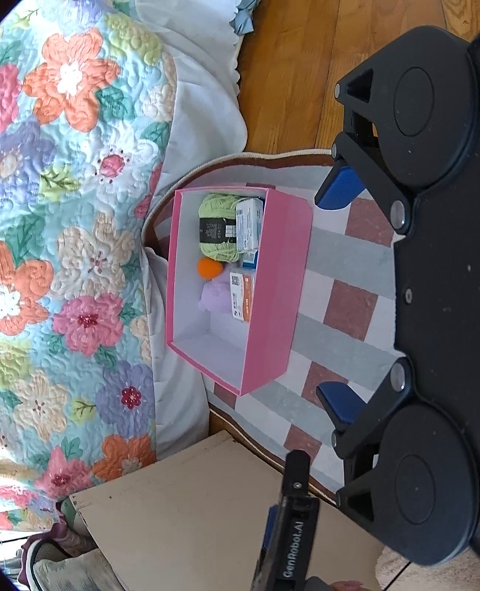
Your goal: Organize objects
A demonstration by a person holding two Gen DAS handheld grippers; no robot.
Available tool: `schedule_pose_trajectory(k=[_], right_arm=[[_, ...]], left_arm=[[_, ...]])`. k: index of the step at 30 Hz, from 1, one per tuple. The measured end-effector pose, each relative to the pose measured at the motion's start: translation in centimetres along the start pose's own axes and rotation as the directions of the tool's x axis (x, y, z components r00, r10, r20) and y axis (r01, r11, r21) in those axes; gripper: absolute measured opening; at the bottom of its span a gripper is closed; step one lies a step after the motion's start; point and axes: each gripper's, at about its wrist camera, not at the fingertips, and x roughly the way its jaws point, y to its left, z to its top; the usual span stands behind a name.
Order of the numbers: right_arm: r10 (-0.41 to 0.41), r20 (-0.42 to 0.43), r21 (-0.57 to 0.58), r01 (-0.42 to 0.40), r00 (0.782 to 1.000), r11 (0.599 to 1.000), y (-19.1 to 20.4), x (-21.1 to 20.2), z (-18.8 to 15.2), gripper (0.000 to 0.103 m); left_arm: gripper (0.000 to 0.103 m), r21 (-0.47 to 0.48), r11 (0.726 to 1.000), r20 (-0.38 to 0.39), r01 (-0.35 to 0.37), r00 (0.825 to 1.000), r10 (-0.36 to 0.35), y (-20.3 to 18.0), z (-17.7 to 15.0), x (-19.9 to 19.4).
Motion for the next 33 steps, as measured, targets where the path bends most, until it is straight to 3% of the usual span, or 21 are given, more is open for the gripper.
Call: schedule_pose_trajectory(k=[8, 33], right_arm=[[-0.036, -0.001, 0.022, 0.036, 0.999, 0.999, -0.2, -0.5, -0.2, 0.101], [-0.109, -0.094, 0.056, 0.115, 0.990, 0.992, -0.9, -0.2, -0.8, 0.101]], left_arm=[[0.103, 0.004, 0.999, -0.039, -0.036, 0.999, 0.036, 0.1, -0.6, 0.3], [0.103, -0.015, 0.992, -0.031, -0.125, 0.992, 0.124, 0.7, -1.5, -0.8]])
